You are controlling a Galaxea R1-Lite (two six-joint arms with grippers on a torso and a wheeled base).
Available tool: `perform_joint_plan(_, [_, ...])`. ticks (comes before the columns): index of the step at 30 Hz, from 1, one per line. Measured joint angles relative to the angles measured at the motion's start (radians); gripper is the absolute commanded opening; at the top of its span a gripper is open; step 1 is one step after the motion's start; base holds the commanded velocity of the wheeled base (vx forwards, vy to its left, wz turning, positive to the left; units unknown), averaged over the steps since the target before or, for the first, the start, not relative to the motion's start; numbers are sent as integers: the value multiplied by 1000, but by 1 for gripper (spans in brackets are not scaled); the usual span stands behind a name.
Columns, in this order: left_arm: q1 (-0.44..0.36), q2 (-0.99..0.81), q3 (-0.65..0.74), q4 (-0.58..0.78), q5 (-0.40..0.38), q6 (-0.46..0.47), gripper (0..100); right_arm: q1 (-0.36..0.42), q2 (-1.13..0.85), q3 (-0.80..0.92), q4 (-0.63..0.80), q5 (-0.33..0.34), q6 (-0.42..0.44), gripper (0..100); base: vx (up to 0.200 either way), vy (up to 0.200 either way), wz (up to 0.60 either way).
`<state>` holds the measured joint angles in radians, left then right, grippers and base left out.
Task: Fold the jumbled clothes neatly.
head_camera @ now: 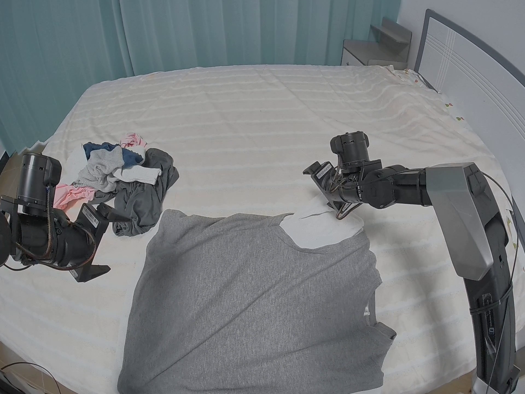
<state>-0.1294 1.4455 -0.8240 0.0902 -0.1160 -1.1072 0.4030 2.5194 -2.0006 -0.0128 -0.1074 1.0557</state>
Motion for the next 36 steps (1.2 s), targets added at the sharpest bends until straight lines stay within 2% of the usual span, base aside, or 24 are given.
perform_joint_plan(3, [0,0,1,-1,-1,1,100,-21,13,0,-47,-13,-53,100,0,0,0])
perform_joint_plan(10, [0,0,1,-2,-1,-1,100,-32,47,1,-92,-26,-105,100,0,0,0])
perform_joint_plan(17, [-2,0,2,-1,-1,-3,100,-34,68,1,-94,-31,-115,100,0,0,0])
perform_joint_plan(23, [-3,-6,4,0,0,-4,100,-42,78,0,-93,-62,-114,100,0,0,0])
perform_joint_plan(36, [-3,-10,11,0,0,-5,100,-20,103,0,-96,-61,-99,100,0,0,0])
